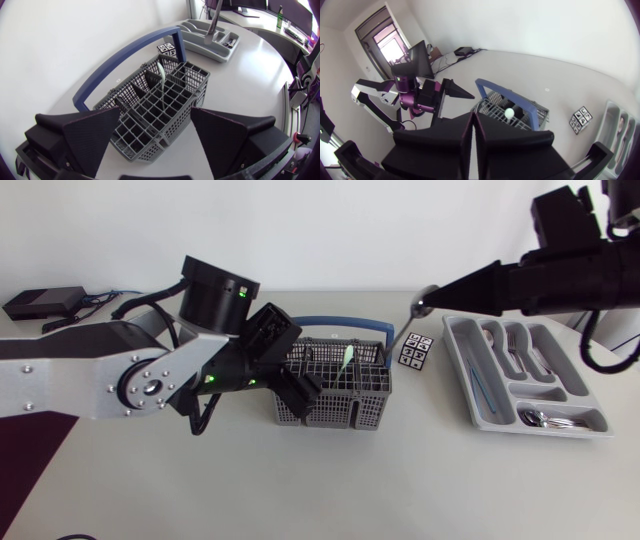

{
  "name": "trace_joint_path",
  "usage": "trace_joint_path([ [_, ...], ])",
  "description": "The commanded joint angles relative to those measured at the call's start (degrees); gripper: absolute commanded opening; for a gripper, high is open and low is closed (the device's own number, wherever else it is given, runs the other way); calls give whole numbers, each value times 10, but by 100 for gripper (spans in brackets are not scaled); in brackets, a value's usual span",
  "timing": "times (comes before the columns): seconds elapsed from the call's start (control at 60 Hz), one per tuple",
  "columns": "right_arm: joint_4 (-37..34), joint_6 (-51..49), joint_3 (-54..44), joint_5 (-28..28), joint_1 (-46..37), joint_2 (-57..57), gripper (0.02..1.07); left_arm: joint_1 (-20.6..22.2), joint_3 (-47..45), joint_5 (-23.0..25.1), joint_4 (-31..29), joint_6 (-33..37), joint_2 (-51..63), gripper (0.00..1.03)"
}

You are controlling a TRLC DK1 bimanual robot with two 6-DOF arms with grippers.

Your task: Transfer all utensils from the basket to the drawer tray.

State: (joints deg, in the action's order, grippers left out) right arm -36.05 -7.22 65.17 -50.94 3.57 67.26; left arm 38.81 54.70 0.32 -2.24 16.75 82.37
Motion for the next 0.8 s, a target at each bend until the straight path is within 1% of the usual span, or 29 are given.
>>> trace_joint_path([
  [0.0,-37,-46,-4,6,-48,-15,8,7,22,-2,10,6,14,99],
  [0.133,-93,-127,-19,29,-141,-20,8,9,36,-2,7,5,28,99],
  [0.3,-106,-227,-39,80,-255,-6,8,10,53,-8,3,4,50,99],
  [0.433,-89,-295,-43,115,-345,36,8,14,63,-14,1,4,58,99],
  [0.533,-60,-330,-48,144,-390,68,8,15,67,-16,-1,3,61,99],
  [0.617,-32,-354,-56,167,-415,96,8,19,72,-18,-3,3,66,99],
  [0.667,4,-360,-65,183,-426,114,8,22,74,-21,-6,2,69,99],
  [0.783,33,-386,-65,209,-449,166,8,25,82,-28,-12,2,74,99],
])
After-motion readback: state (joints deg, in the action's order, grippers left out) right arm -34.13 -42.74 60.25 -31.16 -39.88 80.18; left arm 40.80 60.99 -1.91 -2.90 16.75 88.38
